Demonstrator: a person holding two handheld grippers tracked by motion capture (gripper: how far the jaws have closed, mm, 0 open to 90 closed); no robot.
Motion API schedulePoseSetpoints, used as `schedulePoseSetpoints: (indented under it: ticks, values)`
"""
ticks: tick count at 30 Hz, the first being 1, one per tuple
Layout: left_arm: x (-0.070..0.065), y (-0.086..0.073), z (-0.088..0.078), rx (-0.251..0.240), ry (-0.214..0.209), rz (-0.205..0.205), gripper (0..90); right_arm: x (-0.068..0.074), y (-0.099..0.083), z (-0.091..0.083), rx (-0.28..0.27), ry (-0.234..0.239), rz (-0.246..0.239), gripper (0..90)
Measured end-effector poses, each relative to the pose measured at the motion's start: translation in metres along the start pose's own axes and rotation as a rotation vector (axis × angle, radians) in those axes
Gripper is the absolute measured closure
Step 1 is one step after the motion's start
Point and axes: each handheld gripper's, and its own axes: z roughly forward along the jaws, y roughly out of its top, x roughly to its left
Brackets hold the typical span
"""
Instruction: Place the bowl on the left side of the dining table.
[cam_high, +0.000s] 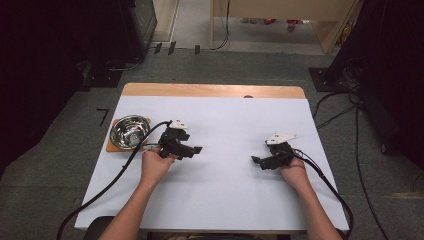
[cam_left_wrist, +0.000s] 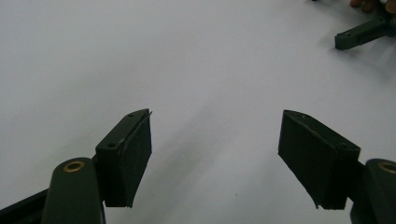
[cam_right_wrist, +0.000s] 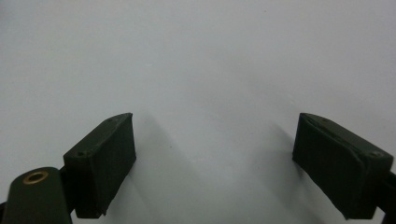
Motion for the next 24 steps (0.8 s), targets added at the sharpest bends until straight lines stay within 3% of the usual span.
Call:
schedulePoseSetpoints:
  ticks: [16, 24]
  values:
    - [-0.011, 0.000, 0.023, 0.017, -0.055, -0.002, 25.8, 0.000, 0.000, 0.000, 0.000, 0.000, 0.001, 12.6]
    - [-0.019, -0.002, 0.033, 0.028, -0.059, 0.026, 25.7, 0.000, 0.000, 0.000, 0.000, 0.000, 0.002, 12.7]
